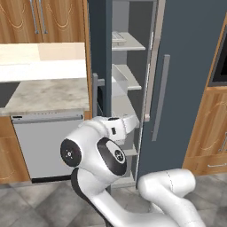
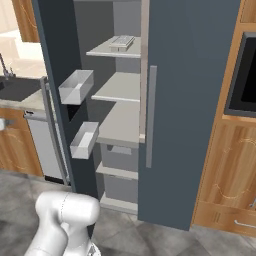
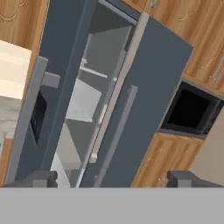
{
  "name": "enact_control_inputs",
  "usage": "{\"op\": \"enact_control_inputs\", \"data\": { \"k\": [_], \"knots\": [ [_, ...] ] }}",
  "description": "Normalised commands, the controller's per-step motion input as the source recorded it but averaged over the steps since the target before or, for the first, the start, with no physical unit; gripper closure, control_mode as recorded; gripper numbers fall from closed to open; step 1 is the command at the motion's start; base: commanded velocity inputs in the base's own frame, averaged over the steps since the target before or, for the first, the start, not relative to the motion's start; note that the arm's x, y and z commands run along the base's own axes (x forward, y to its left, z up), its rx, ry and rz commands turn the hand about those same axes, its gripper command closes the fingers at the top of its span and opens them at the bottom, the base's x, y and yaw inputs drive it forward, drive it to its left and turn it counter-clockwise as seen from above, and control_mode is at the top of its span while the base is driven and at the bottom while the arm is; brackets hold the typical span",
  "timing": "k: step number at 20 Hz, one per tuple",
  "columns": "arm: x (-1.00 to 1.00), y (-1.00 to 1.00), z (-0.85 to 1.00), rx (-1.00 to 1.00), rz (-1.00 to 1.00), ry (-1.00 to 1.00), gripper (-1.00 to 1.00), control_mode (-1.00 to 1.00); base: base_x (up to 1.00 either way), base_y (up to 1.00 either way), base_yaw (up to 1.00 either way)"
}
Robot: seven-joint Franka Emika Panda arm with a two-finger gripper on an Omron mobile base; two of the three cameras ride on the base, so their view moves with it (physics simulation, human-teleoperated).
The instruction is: The ice cube tray has been filled with water. Take the tray and place it in the freezer to make ice. Close the freezer door after placing the tray.
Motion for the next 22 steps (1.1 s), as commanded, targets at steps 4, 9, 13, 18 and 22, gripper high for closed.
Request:
{"op": "enact_control_inputs", "data": {
  "k": [4,9,13,18,22],
  "knots": [
    [0.26,0.37,-0.33,-0.24,0.00,0.11,-1.00,-1.00,0.00,0.00,0.00],
    [0.26,0.29,-0.27,-0.22,-0.01,0.13,-1.00,-1.00,0.00,0.00,0.00],
    [0.29,0.08,-0.32,-0.20,-0.03,0.09,-1.00,-1.00,0.00,0.00,0.00],
    [0.34,0.01,-0.26,-0.19,-0.06,0.07,-1.00,-1.00,0.00,0.00,0.00],
    [0.42,0.00,-0.25,-0.19,-0.07,0.09,-1.00,-1.00,0.00,0.00,0.00]
  ]
}}
